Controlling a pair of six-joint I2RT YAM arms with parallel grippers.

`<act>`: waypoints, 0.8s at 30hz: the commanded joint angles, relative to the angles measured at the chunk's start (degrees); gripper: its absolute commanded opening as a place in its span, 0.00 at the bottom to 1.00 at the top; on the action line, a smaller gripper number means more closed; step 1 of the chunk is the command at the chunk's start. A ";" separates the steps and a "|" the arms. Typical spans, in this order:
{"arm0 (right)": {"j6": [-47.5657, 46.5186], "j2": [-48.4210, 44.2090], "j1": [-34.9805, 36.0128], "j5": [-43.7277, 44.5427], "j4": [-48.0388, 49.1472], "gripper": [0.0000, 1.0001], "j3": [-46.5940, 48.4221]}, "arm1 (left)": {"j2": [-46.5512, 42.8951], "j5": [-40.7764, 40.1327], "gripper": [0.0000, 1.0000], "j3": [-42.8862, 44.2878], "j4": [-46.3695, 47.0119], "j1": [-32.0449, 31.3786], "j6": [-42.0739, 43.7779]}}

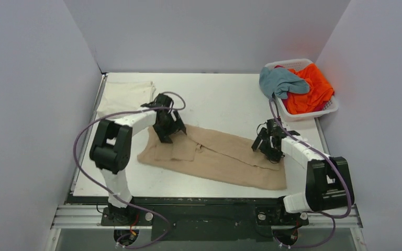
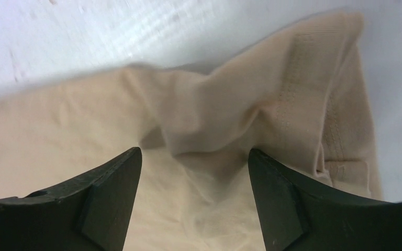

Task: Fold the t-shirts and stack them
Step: Rotate the tshirt 90 degrees

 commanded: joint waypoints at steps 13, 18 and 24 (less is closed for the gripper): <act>9.74 -16.16 40.66 -25.70 -0.48 0.69 -15.38 | 60.61 5.68 0.90 81.38 21.44 -1.96 -6.90; 4.85 -6.32 45.02 -27.97 4.32 0.69 -9.83 | 70.14 5.29 0.91 93.48 27.49 -4.07 -12.52; 4.19 -3.51 47.40 -24.73 6.61 0.69 -5.93 | 70.68 0.74 0.92 92.56 30.03 -3.98 -14.12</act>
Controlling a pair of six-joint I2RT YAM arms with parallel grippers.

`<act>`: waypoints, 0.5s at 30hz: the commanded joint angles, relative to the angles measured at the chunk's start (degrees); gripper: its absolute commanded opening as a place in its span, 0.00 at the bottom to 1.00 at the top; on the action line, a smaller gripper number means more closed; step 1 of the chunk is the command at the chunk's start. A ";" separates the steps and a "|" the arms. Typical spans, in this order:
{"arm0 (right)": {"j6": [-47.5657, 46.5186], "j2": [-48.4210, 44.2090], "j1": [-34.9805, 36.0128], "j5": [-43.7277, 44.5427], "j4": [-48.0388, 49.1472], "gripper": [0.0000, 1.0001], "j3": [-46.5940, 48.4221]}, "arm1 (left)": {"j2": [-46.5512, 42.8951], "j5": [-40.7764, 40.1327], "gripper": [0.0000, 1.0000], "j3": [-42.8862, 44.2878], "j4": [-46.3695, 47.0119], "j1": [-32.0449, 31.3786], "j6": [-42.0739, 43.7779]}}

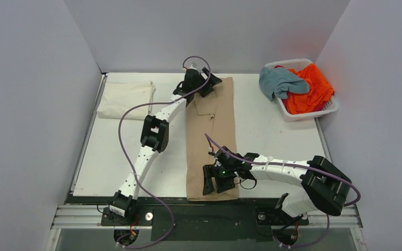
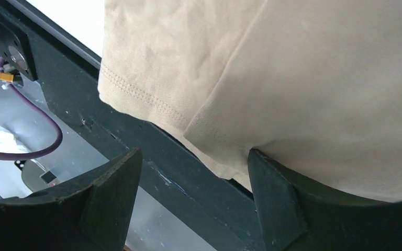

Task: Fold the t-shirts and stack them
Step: Rotate the tshirt 90 degrees

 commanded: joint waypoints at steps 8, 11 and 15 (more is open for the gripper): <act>-2.39 -10.73 -0.83 17.01 -16.76 0.71 9.83 | -9.97 1.22 0.94 -0.30 -3.59 0.71 8.14; 1.19 -16.17 -2.86 19.73 -18.41 0.71 8.47 | -21.77 2.92 0.94 -5.48 -11.74 0.43 13.82; 5.42 -24.33 -5.07 25.16 -23.31 0.71 5.64 | -36.29 1.13 0.94 -14.11 -28.87 -1.08 22.28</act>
